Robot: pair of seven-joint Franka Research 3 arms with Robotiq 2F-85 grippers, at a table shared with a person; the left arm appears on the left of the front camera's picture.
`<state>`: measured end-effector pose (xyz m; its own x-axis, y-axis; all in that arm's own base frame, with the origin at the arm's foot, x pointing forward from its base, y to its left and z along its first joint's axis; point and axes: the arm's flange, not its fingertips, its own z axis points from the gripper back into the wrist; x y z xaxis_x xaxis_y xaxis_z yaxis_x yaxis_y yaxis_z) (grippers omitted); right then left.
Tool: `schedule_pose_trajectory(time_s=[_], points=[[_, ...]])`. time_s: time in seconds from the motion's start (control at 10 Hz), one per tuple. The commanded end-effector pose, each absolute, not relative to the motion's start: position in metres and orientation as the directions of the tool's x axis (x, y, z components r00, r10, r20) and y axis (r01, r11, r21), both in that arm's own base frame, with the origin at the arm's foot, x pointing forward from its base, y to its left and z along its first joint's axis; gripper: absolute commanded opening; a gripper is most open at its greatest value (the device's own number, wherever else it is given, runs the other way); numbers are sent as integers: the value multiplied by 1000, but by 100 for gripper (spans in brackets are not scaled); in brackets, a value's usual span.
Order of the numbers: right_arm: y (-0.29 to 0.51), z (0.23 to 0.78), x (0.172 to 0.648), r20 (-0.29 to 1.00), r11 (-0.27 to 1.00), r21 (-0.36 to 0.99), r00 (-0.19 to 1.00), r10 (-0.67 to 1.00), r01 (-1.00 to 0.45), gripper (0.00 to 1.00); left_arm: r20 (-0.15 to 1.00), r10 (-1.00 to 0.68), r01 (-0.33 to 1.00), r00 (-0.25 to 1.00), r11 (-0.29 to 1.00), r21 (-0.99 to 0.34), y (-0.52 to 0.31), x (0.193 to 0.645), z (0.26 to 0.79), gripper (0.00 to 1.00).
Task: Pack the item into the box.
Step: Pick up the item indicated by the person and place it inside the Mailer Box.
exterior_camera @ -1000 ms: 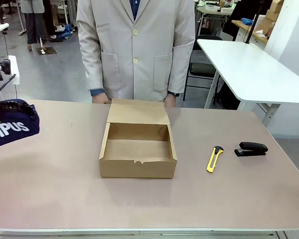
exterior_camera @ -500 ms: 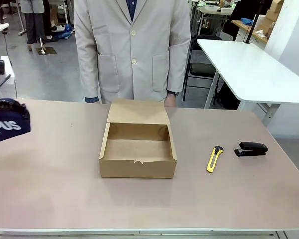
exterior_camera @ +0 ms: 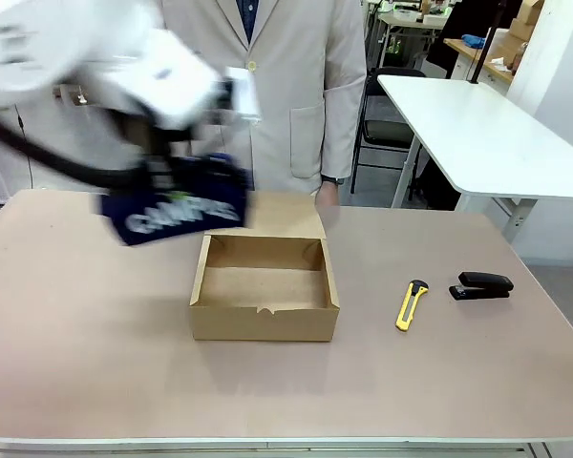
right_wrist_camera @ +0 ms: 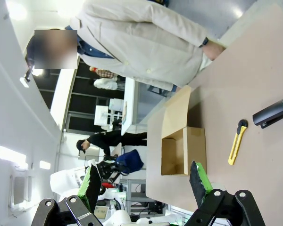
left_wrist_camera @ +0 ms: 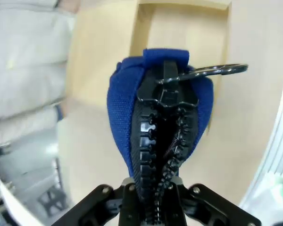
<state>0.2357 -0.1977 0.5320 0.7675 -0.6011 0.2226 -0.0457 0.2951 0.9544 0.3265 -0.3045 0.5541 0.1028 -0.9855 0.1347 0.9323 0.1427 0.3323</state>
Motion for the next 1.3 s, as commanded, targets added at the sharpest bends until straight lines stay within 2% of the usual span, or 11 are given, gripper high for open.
schedule_pose_trajectory(time_s=[0.0, 0.1, 0.2, 0.3, 0.4, 0.5, 0.6, 1.0, 1.2], points=[[-198, 533, 238, 244, 292, 954, 761, -601, -75, 100, 35, -984, 944, 175, 178, 279, -377, 375, 541, 7], [-198, 533, 238, 244, 292, 954, 761, -601, -75, 100, 16, -996, 986, 87, 89, 142, -398, 374, 530, 7], [-198, 533, 238, 244, 292, 954, 761, -601, -75, 100, -60, -993, 983, 100, 90, 158, -391, 376, 536, 7], [-198, 533, 238, 244, 292, 954, 761, -601, -75, 100, 78, -992, 969, 98, 113, 219, -402, 347, 520, 7], [-198, 533, 238, 244, 292, 954, 761, -601, -75, 100, 78, -992, 969, 98, 113, 219, -402, 347, 520, 7], [-198, 533, 238, 244, 292, 954, 761, -601, -75, 100, 22, -994, 981, 108, 110, 157, -414, 370, 507, 7], [-198, 533, 238, 244, 292, 954, 761, -601, -75, 100, 21, -990, 976, 137, 139, 167, -411, 378, 494, 7], [-198, 533, 238, 244, 292, 954, 761, -601, -75, 100, -15, -996, 992, 88, 86, 93, -414, 402, 463, 7], [-198, 533, 238, 244, 292, 954, 761, -601, -75, 100, -40, -994, 994, 103, 100, 52, -415, 417, 445, 7]])
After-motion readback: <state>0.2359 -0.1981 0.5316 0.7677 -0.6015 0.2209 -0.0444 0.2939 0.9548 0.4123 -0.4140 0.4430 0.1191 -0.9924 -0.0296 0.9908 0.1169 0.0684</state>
